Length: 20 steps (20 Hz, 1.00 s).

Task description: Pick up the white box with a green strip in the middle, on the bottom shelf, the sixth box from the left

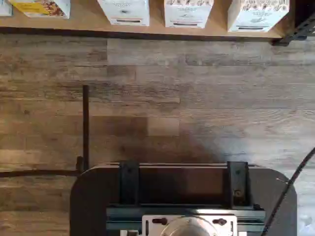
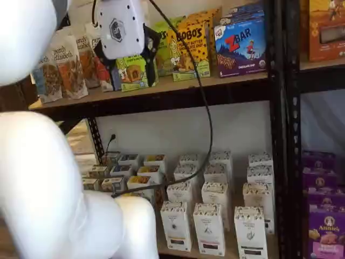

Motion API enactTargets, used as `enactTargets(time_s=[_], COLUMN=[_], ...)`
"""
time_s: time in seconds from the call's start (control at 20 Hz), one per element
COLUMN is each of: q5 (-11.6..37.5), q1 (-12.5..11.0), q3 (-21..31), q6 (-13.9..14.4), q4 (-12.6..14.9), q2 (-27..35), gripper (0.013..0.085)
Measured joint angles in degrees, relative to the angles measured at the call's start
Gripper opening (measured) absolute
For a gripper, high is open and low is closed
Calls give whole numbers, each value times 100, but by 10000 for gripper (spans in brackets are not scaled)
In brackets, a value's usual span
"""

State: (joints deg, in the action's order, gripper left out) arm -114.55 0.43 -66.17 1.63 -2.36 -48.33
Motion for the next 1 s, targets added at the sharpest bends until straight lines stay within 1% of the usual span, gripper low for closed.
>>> enactTargets(time_s=[0.05, 0.1, 0.15, 0.3, 0.45, 0.55, 0.6, 0.75, 0.8, 1.0], q5=[17, 83, 135, 191, 344, 520, 635, 982, 1164, 1758], q1=[130, 485, 646, 659, 528, 421, 406, 478, 534, 497], q3=[12, 53, 81, 118, 268, 443, 566, 946, 1141, 1775], q6=[70, 246, 339, 362, 296, 239, 231, 291, 341, 358], q4=[147, 524, 721, 767, 649, 546, 537, 658, 756, 873], q2=[-11, -53, -82, -91, -135, -180, -203, -256, -280, -253], gripper=[850, 850, 850, 850, 850, 850, 850, 850, 850, 850])
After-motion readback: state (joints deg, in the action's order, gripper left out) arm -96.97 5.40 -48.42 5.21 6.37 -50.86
